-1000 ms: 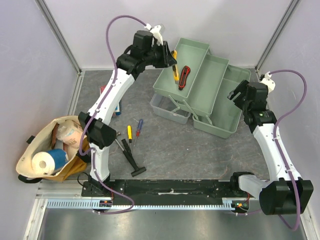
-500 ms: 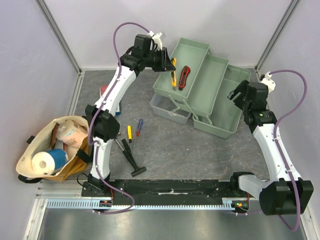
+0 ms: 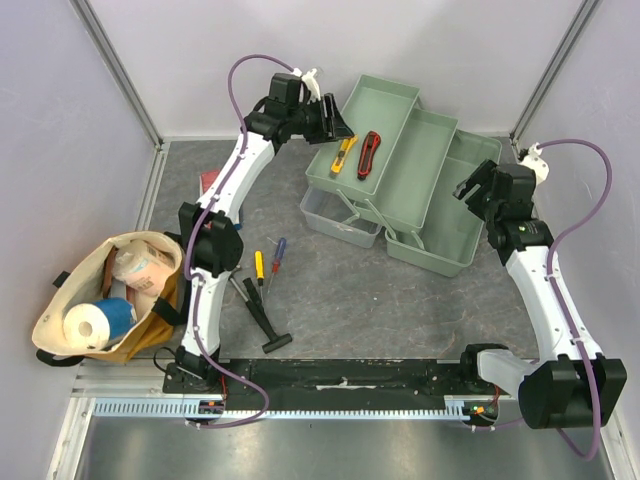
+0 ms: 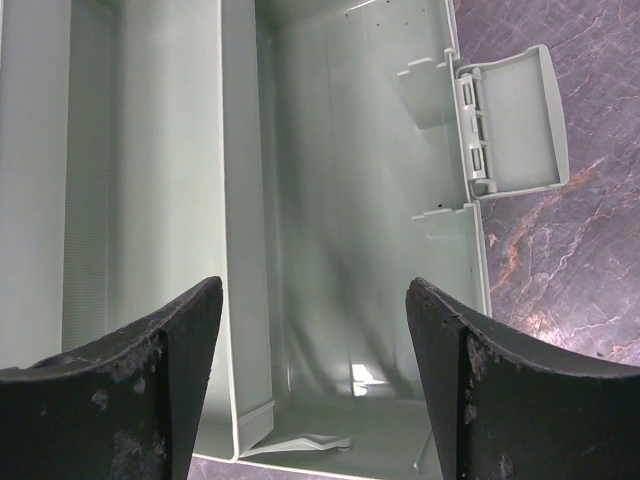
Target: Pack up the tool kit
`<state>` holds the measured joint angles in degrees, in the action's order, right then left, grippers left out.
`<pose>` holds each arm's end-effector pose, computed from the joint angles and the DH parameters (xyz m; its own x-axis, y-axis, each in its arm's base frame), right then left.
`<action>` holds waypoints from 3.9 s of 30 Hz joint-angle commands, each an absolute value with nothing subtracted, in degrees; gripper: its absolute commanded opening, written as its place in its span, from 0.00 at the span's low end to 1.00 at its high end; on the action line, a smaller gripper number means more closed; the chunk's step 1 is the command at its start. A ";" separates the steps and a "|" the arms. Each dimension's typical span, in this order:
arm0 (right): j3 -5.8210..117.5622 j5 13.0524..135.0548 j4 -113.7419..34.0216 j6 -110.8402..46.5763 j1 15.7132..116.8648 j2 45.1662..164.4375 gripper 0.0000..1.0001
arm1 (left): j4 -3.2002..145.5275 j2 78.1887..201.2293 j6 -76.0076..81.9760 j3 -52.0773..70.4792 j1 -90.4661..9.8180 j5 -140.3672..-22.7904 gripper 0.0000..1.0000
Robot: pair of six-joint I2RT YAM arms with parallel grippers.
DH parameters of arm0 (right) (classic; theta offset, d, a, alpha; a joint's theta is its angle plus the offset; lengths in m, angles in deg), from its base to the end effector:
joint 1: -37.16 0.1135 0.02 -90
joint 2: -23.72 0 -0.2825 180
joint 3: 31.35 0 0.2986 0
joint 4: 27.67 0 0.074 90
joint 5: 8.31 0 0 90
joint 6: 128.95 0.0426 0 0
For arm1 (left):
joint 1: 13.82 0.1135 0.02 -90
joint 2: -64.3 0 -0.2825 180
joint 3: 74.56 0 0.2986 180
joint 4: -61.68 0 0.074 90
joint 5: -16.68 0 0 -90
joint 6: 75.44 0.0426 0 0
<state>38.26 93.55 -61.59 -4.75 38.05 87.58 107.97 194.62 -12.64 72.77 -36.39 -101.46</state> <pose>0.2947 -0.0042 0.3424 -0.2971 0.5455 -0.7836 0.4026 0.8158 0.4153 0.5331 -0.2433 0.3617 -0.7300 -0.1331 -0.6703 0.4324 0.6696 -0.6039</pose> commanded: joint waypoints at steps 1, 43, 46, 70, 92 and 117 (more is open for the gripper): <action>40.88 93.47 -61.85 -4.14 37.87 88.06 0.82 | 104.21 189.38 -15.50 74.76 -35.62 -100.13 0.65; 54.50 74.49 -55.61 -9.85 42.79 93.07 0.86 | 116.86 135.15 -27.01 -16.99 -24.55 -67.62 0.61; 54.33 74.57 -55.52 -9.94 42.79 92.80 0.86 | 116.51 134.70 -27.97 -19.28 -24.11 -66.55 0.58; 52.83 75.01 -56.31 -10.03 42.79 92.01 0.85 | 107.10 142.62 -30.44 -24.74 -23.67 -66.38 0.02; 54.50 45.67 -41.92 -13.81 57.71 95.79 0.95 | 96.67 125.81 -21.74 9.26 -26.92 -93.68 0.02; 57.75 42.06 -20.45 -4.32 74.08 105.37 0.27 | 60.96 139.36 -38.00 23.07 -34.04 -118.14 0.04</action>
